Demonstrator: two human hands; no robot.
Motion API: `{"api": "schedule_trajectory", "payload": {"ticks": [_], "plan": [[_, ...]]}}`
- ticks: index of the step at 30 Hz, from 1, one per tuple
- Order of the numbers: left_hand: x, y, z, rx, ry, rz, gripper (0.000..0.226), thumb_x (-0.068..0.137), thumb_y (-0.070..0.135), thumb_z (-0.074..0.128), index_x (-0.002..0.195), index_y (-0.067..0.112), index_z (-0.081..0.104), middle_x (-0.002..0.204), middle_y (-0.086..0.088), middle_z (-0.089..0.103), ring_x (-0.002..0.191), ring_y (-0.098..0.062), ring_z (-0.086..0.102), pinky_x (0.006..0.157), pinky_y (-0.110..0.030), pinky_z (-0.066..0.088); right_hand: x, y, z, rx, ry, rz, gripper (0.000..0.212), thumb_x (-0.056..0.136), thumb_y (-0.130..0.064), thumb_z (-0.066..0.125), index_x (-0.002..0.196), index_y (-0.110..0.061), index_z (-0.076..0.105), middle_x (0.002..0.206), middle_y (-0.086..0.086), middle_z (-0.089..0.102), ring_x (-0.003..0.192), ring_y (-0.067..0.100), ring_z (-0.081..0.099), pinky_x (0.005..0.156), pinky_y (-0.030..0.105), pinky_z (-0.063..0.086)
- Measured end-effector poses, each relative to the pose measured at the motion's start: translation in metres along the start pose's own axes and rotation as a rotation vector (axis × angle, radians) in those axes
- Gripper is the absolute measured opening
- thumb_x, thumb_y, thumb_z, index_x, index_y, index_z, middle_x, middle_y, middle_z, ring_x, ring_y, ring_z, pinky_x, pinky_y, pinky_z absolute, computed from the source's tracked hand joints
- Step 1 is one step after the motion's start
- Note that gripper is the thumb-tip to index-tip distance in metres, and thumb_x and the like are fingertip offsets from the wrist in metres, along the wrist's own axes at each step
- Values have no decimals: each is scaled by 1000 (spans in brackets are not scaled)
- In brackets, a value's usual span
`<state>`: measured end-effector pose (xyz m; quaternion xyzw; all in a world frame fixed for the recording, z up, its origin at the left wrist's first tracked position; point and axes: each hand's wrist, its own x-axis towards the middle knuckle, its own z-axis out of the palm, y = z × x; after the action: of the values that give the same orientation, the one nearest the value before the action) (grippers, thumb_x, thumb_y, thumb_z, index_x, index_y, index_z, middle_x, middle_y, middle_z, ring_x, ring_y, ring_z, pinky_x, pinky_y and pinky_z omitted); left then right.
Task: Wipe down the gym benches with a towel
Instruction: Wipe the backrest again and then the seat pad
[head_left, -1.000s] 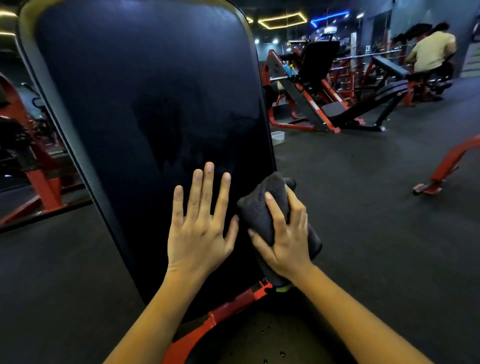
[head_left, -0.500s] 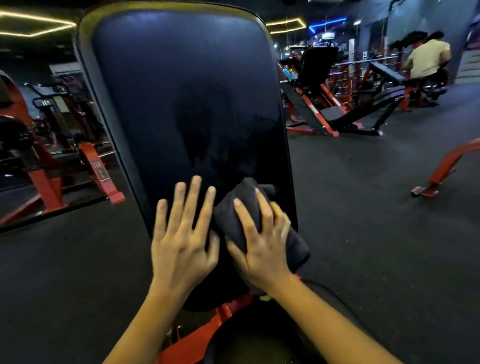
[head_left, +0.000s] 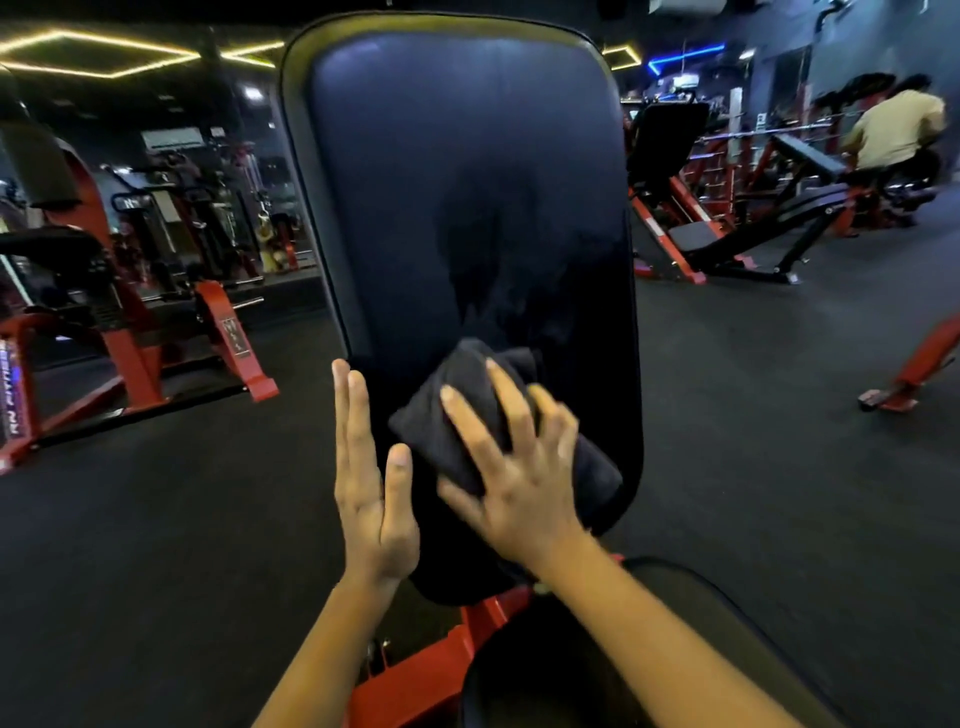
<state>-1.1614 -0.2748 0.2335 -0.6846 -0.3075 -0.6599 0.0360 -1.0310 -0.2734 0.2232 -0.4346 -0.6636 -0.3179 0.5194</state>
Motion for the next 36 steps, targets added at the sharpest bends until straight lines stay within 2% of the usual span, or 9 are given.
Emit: {"api": "schedule_trajectory", "payload": {"ticks": [7,10,14,21,24,28,30,33,36], "plan": [[-13,-9,-8,-151,-30,-61,59,101,38,32,144,-1,19,156,-9,17,145,-20,15,117,-30,17,1,9,4,65,179,745,59,90,-55,43,141,-28,31,145,16,38,117,40,42,90,59,42],[-17,-12,-12,-239,-40,-80,59,101,39,34,144,0,21,157,2,19,145,-22,17,116,-33,19,-31,-30,6,32,57,457,63,88,-53,45,144,-28,28,146,15,33,117,38,39,90,55,38],[-21,-10,-17,-330,-25,-136,58,100,42,34,144,5,24,154,-7,24,143,-21,23,115,-33,22,11,-30,5,-48,12,29,60,88,-55,45,142,-32,33,146,8,29,115,37,41,90,51,37],[-49,-8,-23,-346,-85,-198,49,99,26,34,143,7,27,154,5,26,144,-18,22,116,-40,23,-11,-4,7,109,149,1036,74,87,-63,29,148,-22,32,150,18,30,126,43,35,94,62,36],[-62,-12,-27,-402,-100,-244,49,101,36,35,143,13,27,155,-1,26,144,-20,22,116,-44,23,-42,-43,14,78,63,832,67,90,-57,37,147,-23,25,148,22,29,122,43,36,93,61,36],[-76,-11,-29,-543,-52,-411,56,98,48,34,143,15,28,153,-6,31,142,-20,27,114,-53,24,-63,-58,16,-29,-54,107,68,90,-52,46,145,-23,18,144,18,25,119,39,37,92,55,36],[-83,-10,-28,-567,-37,-441,54,98,46,33,142,16,30,151,2,35,141,-18,29,114,-52,25,-68,-36,12,-11,-70,-97,70,89,-53,50,144,-23,19,142,18,26,117,38,39,90,53,41],[-88,-6,-26,-551,-66,-423,59,96,54,36,141,17,30,152,-2,31,143,-18,25,116,-45,23,-66,4,7,-17,-65,-66,61,95,-57,37,143,-23,19,138,19,28,114,38,40,87,52,46],[-87,-4,-28,-501,-91,-399,55,98,50,34,141,16,30,151,-2,29,143,-15,24,115,-34,24,-49,9,5,3,-14,352,59,96,-55,35,142,-21,25,139,12,25,115,36,37,86,57,42]]}}
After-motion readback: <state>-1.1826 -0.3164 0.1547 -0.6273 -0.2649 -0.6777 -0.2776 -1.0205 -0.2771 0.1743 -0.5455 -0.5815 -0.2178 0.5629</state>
